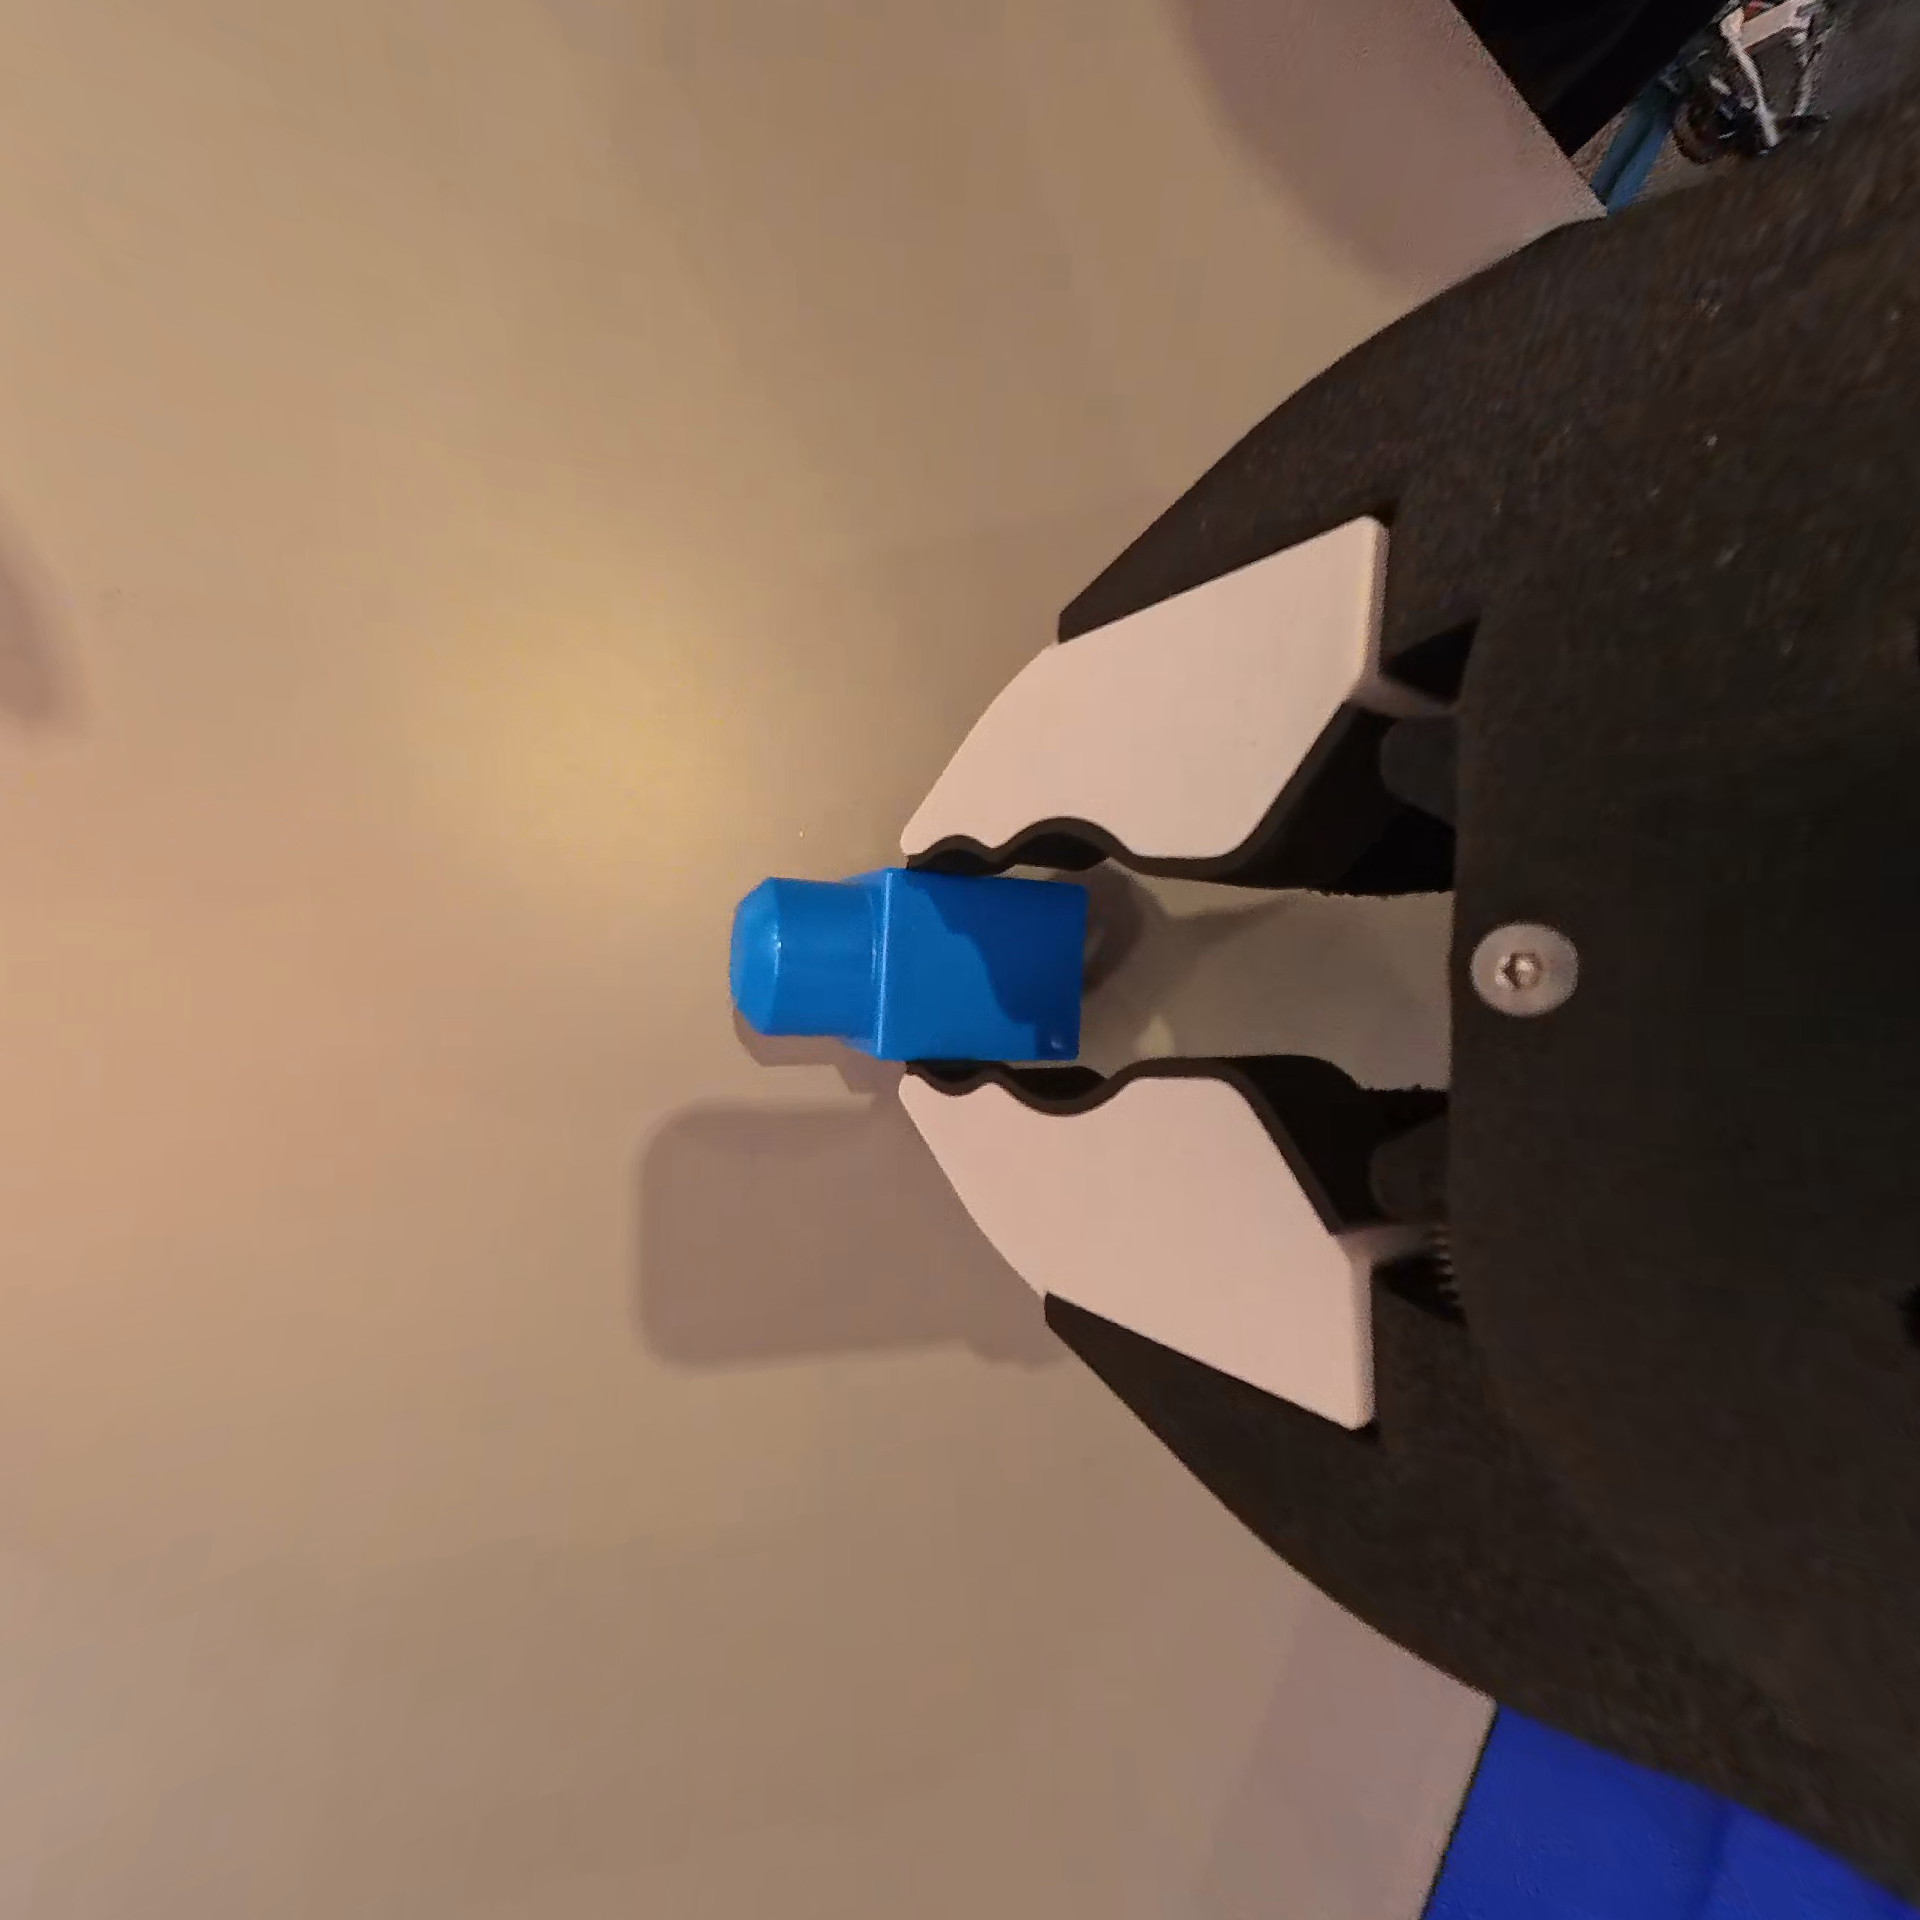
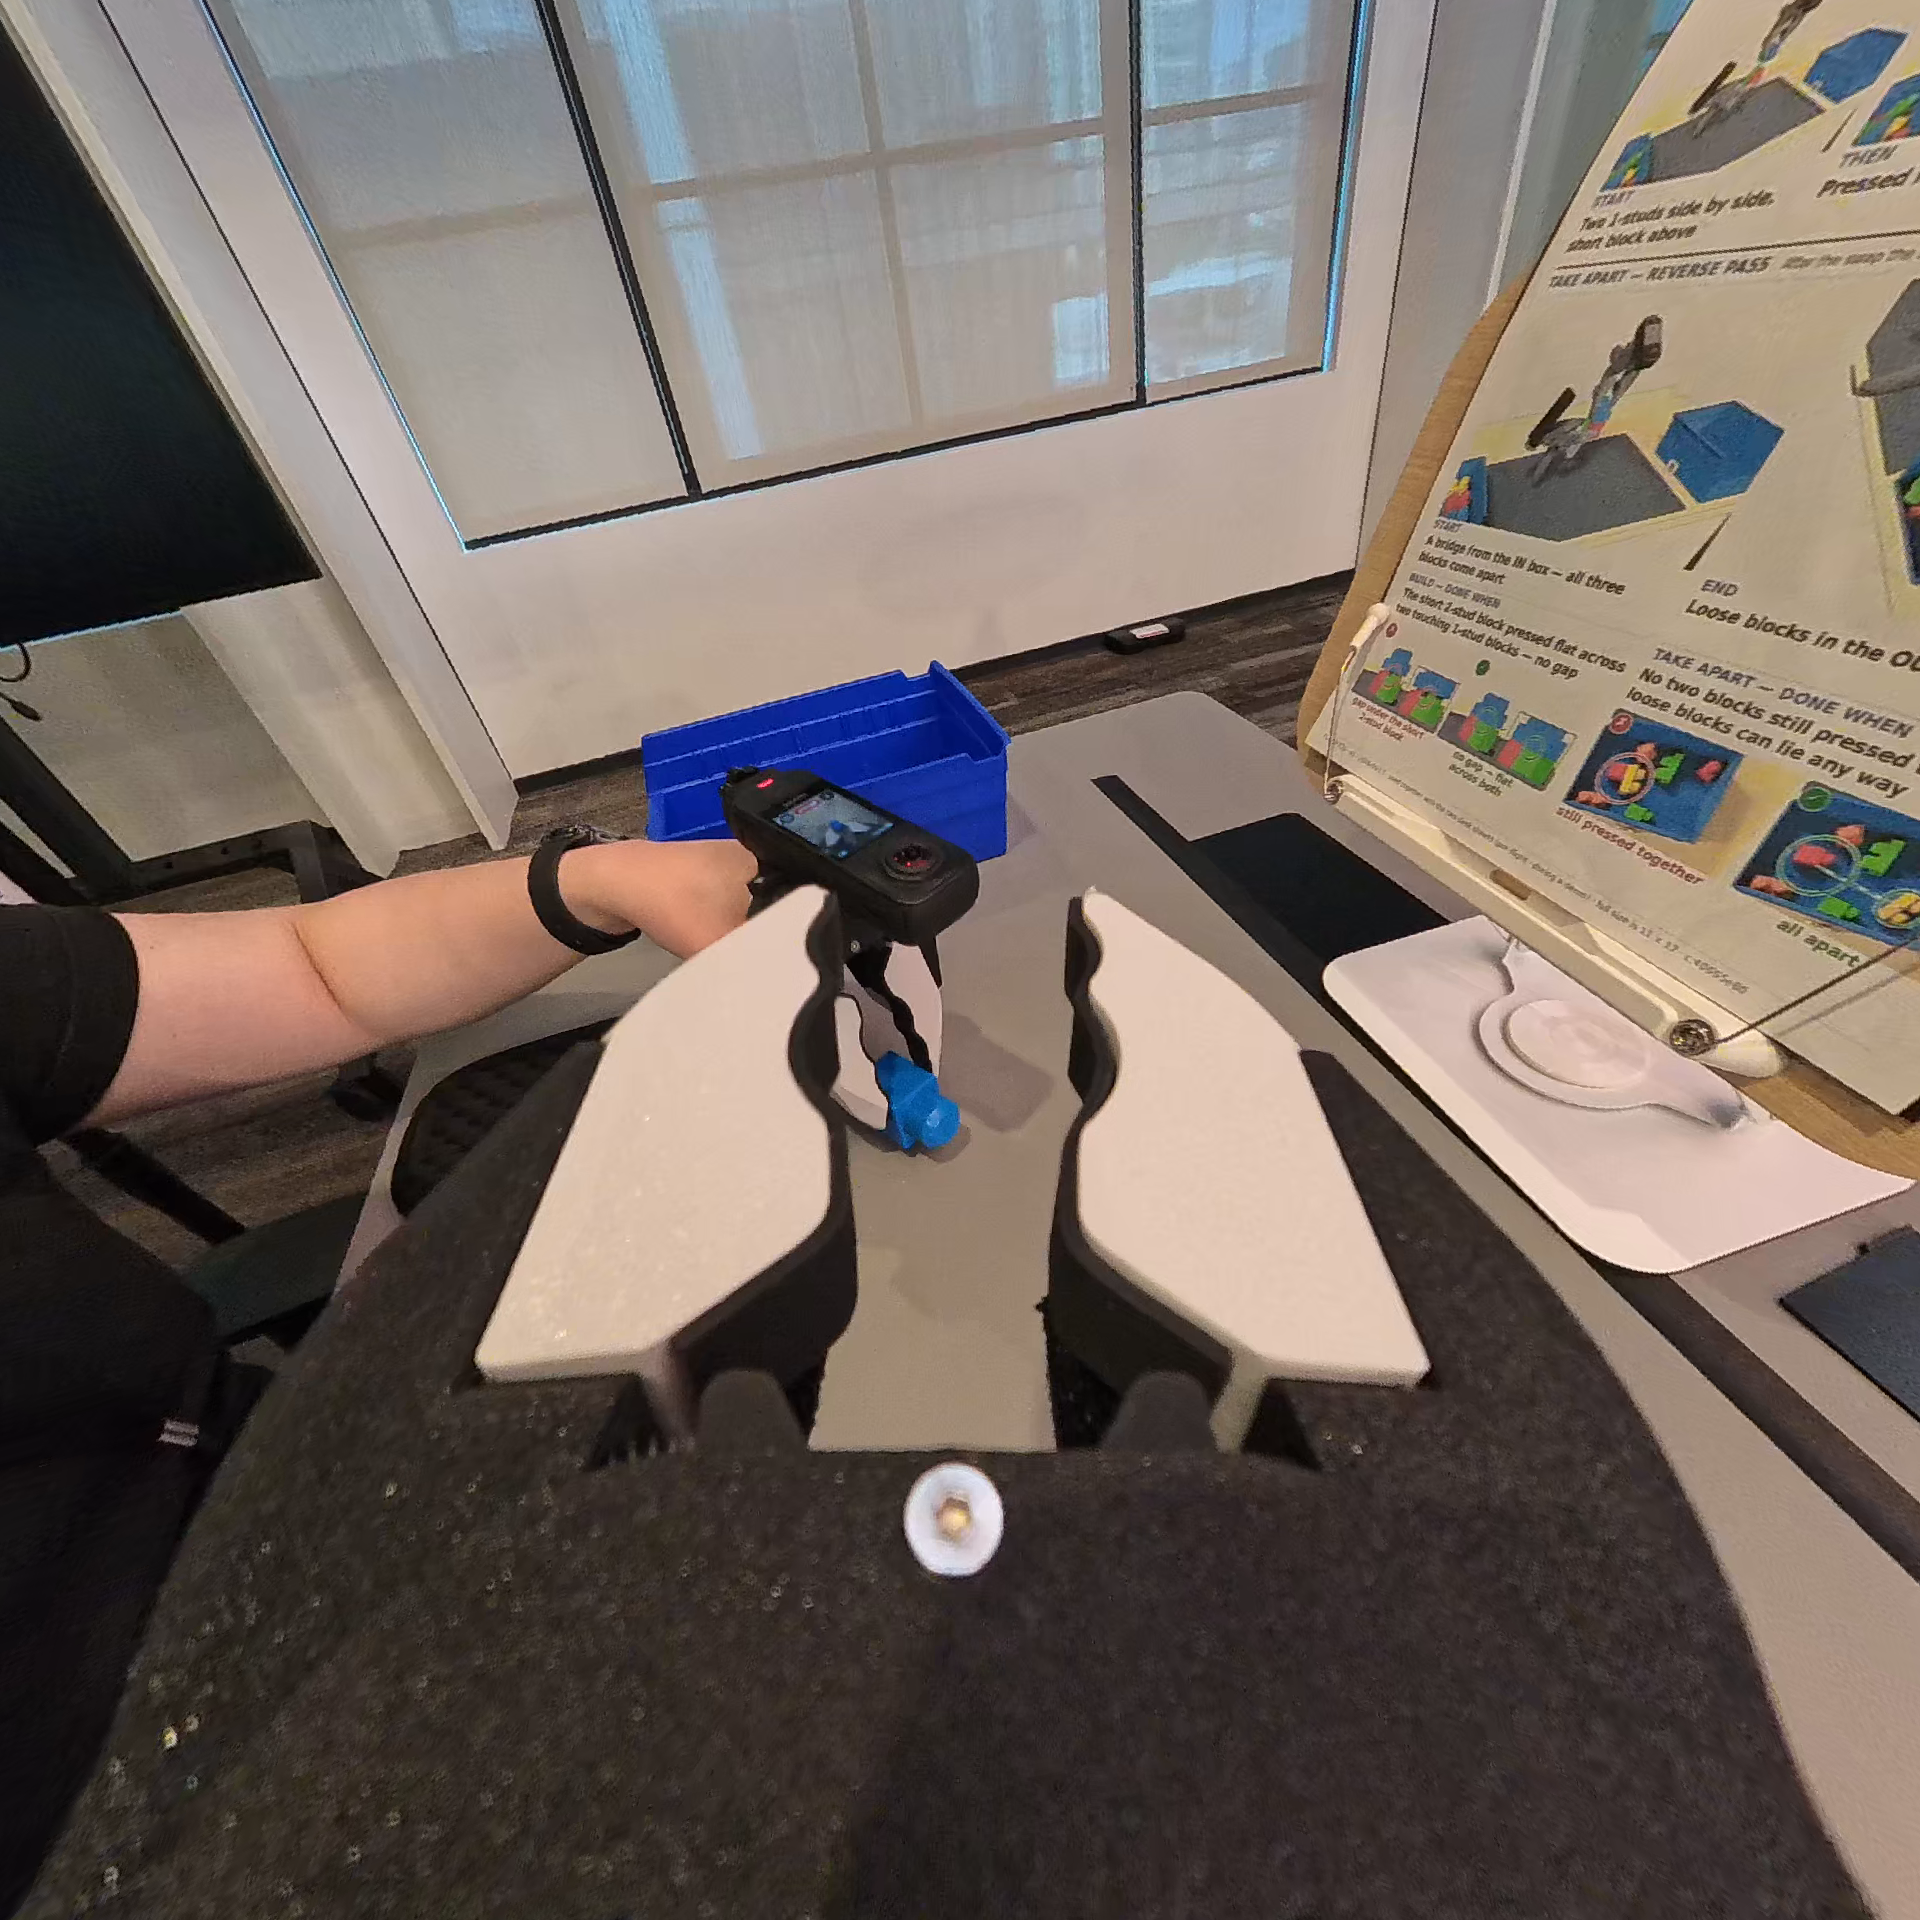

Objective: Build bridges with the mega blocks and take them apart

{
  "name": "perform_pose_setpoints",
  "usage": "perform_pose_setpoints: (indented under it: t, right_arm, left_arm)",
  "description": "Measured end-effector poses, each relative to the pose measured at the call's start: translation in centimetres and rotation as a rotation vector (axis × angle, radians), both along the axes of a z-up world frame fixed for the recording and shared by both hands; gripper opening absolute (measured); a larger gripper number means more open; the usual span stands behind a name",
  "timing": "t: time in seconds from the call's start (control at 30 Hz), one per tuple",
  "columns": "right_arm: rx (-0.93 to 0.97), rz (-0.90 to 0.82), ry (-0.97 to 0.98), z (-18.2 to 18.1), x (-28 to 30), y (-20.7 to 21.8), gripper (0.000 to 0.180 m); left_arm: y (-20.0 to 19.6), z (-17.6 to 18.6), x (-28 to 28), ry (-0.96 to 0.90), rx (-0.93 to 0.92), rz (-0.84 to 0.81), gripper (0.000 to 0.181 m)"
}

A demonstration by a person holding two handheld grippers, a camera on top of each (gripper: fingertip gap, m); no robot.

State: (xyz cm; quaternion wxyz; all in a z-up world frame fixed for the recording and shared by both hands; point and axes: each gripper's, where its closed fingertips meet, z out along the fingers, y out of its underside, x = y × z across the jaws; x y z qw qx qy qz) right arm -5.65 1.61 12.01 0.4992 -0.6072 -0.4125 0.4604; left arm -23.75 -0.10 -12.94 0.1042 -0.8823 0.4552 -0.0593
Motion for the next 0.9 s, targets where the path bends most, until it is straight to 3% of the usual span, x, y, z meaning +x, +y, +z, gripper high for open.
perform_pose_setpoints:
  t: [0.33,0.43,0.53,0.63,0.77,0.9]
  right_arm:
    - [-0.015,-0.007,0.036,0.5,1.0,0.2,0.04]
    - [-0.018,-0.014,0.034,0.4,1.2,0.3,0.041]
    - [-0.028,-0.014,0.041,0.3,1.4,0.4,0.041]
    - [-0.035,-0.016,0.027,-0.1,1.4,0.5,0.041]
    - [-0.05,-0.019,0.026,-0.5,1.4,0.8,0.041]
    - [-0.071,-0.003,0.025,-0.9,0.8,1.0,0.041]
  left_arm:
    - [-0.2,-0.8,0.3,0.019,0.016,-0.008,0.034]
    - [-0.1,-0.2,0.5,-0.01,0.045,0.004,0.043]
    - [-0.1,2.2,1.0,-0.093,0.116,0.022,0.046]
    - [-0.7,7.3,0.0,-0.21,0.244,0.054,0.045]
    - [-2.2,14.6,-7.2,-0.313,0.375,0.21,0.043]
    - [-1.0,16.3,-19.2,-0.214,0.458,0.43,0.043]
